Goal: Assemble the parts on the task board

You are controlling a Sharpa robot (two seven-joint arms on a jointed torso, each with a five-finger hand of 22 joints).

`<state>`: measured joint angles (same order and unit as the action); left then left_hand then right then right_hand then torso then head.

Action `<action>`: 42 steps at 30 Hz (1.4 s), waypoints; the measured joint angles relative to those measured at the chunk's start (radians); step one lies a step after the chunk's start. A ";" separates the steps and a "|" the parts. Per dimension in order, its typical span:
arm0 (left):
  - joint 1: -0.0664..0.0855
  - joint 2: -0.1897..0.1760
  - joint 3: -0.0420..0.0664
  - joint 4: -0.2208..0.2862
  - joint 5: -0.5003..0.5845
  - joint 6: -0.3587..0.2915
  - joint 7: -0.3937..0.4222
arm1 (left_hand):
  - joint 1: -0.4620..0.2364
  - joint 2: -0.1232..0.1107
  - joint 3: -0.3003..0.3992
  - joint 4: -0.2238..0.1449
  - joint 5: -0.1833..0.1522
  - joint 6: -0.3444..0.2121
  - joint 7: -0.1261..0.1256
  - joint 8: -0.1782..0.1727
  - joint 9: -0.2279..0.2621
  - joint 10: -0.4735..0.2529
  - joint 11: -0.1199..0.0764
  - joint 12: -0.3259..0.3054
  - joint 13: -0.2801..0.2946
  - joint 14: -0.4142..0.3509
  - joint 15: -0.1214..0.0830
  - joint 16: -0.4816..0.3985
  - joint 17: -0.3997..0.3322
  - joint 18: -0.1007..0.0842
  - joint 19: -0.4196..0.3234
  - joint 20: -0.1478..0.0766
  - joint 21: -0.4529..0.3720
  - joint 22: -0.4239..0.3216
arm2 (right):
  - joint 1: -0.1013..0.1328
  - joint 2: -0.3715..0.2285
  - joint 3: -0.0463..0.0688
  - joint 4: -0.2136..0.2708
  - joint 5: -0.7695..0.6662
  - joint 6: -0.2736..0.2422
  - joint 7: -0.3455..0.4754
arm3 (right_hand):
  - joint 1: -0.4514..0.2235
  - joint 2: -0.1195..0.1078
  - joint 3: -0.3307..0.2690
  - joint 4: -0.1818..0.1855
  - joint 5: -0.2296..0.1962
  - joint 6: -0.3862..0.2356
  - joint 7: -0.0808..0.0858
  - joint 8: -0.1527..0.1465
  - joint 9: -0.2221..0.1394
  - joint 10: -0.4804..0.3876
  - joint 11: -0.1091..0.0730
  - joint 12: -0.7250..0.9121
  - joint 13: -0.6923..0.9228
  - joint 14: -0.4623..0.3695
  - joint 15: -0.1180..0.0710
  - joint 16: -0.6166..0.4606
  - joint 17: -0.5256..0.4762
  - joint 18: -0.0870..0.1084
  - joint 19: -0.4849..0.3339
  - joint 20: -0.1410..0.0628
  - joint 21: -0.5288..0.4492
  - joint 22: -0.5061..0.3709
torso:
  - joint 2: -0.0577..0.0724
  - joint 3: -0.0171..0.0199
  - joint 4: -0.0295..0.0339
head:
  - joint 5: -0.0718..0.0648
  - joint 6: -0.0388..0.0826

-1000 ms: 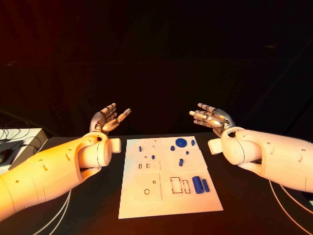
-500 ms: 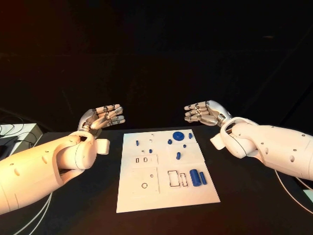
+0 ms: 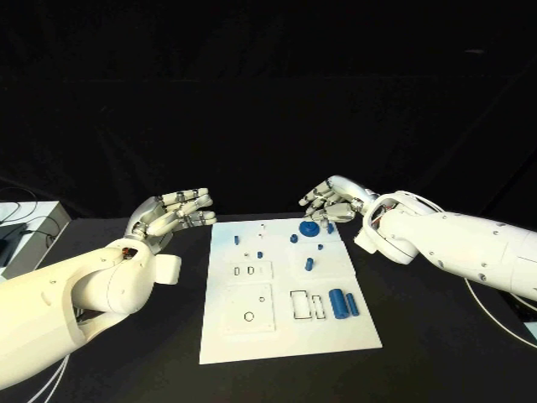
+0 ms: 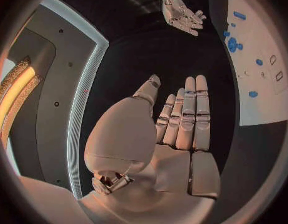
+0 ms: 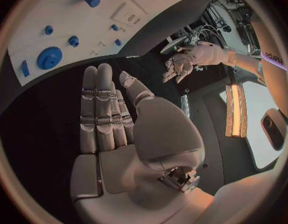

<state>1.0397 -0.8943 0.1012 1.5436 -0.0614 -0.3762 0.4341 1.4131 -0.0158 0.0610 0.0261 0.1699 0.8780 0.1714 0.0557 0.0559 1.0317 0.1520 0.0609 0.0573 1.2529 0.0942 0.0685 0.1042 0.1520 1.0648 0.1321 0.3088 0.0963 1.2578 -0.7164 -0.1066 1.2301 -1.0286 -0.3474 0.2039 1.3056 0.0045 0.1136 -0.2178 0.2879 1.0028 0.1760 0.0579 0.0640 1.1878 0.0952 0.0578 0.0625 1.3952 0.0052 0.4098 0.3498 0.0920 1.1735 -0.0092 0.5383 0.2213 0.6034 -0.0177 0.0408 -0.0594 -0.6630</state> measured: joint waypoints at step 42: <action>-0.002 -0.020 0.001 0.044 -0.019 0.057 -0.032 | -0.008 0.000 -0.008 -0.003 0.000 0.000 0.000 0.000 -0.001 0.000 0.000 0.000 0.000 -0.029 0.008 0.000 -0.005 0.000 -0.023 0.009 0.000 -0.018 | 0.008 0.058 0.000 0.012 -0.612 -0.059 -0.237 | -0.009 -0.148 0.119 0.045 0.066 0.086 -0.028 0.006 0.007 0.074 -0.025 0.012 0.032 0.015 -0.026 0.114 0.630 -0.016 0.293 -0.023 0.869 1.084 | 0.075 -0.0257 0.0562 | -0.041 -0.004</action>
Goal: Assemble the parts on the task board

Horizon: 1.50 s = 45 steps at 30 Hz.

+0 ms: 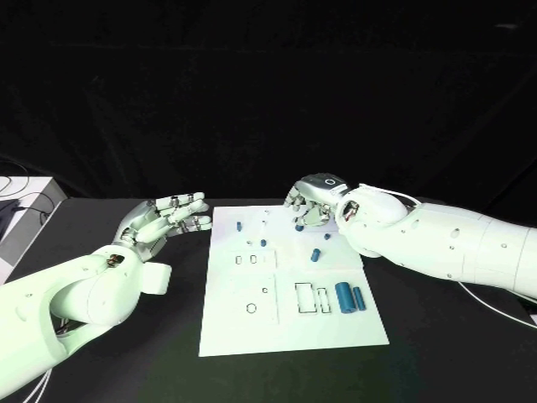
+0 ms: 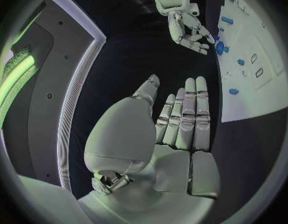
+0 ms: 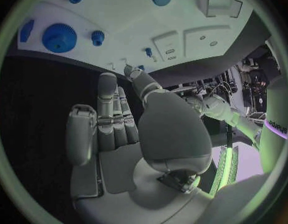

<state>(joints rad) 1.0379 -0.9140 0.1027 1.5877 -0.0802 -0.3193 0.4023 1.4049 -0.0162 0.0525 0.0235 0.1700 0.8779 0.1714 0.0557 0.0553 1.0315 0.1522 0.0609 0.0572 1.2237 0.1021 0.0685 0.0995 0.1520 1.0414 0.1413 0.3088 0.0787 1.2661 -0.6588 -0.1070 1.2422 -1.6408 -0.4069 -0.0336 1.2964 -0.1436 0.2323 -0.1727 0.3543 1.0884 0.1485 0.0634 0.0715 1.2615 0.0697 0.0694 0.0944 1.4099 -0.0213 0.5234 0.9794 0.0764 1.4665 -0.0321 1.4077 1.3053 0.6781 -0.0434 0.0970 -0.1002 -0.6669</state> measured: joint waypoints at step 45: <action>-0.006 0.001 0.000 -0.005 -0.008 0.014 -0.021 | -0.004 0.004 -0.006 0.006 0.000 0.003 0.004 0.000 0.001 0.000 0.000 0.000 0.000 -0.004 0.004 0.000 -0.002 0.000 -0.003 0.003 -0.004 -0.003 | -0.022 -0.005 0.000 -0.043 -0.116 0.037 -0.119 | -0.005 -0.013 -0.004 0.054 0.024 0.000 -0.010 0.000 0.000 -0.085 0.016 -0.001 -0.028 0.039 -0.004 0.341 -0.448 -0.023 0.000 -0.025 -0.027 0.002 | 0.044 -0.0153 0.0266 | -0.016 0.006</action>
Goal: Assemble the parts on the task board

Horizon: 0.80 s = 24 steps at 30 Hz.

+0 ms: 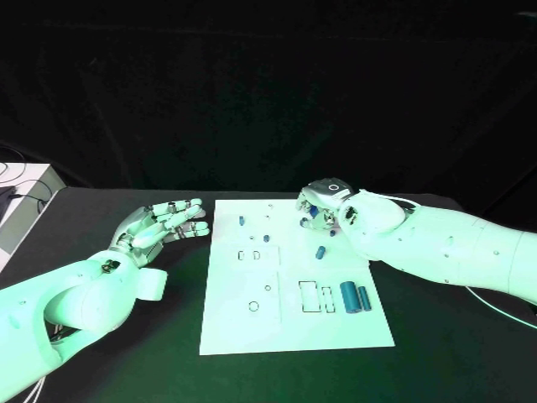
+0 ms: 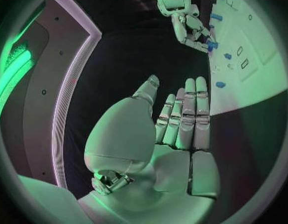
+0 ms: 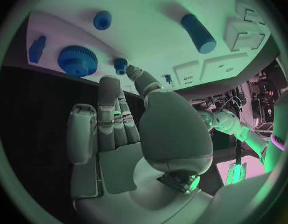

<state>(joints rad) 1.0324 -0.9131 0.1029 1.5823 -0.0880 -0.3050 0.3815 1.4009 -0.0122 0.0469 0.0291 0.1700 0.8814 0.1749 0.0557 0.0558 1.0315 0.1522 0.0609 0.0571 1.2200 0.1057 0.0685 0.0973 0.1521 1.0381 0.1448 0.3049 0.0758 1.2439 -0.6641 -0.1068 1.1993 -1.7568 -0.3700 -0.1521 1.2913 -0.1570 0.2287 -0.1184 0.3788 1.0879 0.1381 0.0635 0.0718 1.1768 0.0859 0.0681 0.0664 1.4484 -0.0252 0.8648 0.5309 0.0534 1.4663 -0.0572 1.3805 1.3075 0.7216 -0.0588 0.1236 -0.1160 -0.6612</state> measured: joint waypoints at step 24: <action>0.000 0.003 0.002 -0.005 -0.032 0.002 -0.001 | 0.000 0.000 0.004 0.004 0.000 0.000 0.000 0.000 0.000 0.000 0.000 0.000 0.000 -0.004 0.004 0.000 -0.001 0.000 0.000 0.000 -0.004 0.000 | -0.005 0.017 0.000 -0.034 0.022 0.029 0.016 | -0.006 0.017 0.056 -0.012 0.013 0.023 -0.006 0.000 0.002 -0.001 -0.006 0.000 -0.001 -0.003 -0.003 0.013 -0.062 0.000 0.000 0.000 -0.024 0.001 | 0.014 -0.0048 0.0021 | -0.004 0.000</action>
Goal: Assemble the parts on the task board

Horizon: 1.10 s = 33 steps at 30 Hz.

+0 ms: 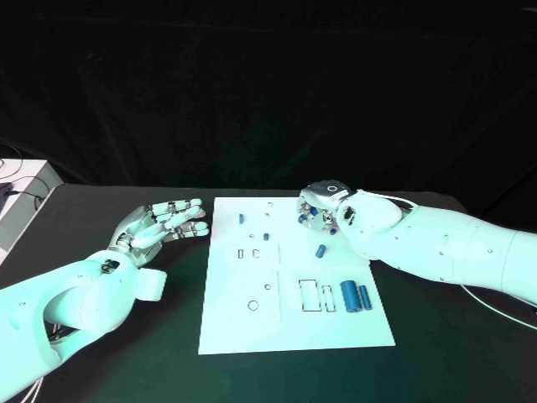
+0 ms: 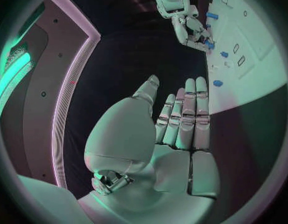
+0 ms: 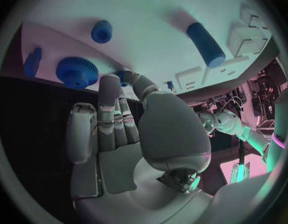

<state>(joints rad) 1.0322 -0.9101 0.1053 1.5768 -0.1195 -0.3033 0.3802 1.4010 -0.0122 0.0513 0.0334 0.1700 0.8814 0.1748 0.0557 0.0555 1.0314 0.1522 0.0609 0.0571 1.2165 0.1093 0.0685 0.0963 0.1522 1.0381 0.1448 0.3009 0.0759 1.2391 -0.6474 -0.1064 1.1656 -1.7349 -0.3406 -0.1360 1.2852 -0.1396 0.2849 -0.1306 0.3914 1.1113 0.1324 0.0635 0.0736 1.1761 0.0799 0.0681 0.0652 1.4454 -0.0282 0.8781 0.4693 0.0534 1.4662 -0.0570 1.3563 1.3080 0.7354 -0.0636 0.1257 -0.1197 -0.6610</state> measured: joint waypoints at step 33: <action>0.000 -0.002 0.001 -0.013 -0.004 0.000 -0.003 | 0.000 0.000 0.003 0.003 0.000 0.000 0.000 0.000 0.000 0.000 0.000 0.000 0.000 0.000 0.000 0.000 0.000 0.000 0.000 0.000 0.000 0.000 | 0.004 -0.016 0.010 0.043 0.063 -0.013 0.011 | 0.000 0.110 0.034 -0.024 -0.029 0.088 -0.023 -0.001 0.015 0.096 -0.024 -0.013 0.001 0.000 -0.019 0.016 -0.034 0.000 0.000 -0.014 0.005 0.000 | 0.006 -0.0024 -0.0004 | 0.001 0.007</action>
<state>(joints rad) 1.0321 -0.9121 0.1065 1.5636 -0.1237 -0.3029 0.3768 1.4010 -0.0122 0.0541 0.0361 0.1700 0.8813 0.1748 0.0557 0.0553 1.0315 0.1522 0.0609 0.0571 1.2166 0.1092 0.0685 0.0965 0.1522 1.0381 0.1448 0.3009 0.0760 1.2428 -0.6631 -0.0968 1.2090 -1.6720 -0.3536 -0.1247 1.2849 -0.0293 0.3191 -0.1550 0.3621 1.1996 0.1091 0.0622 0.0890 1.2722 0.0556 0.0549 0.0662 1.4454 -0.0469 0.8937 0.4353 0.0535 1.4662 -0.0714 1.3610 1.3075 0.7413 -0.0660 0.1253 -0.1182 -0.6543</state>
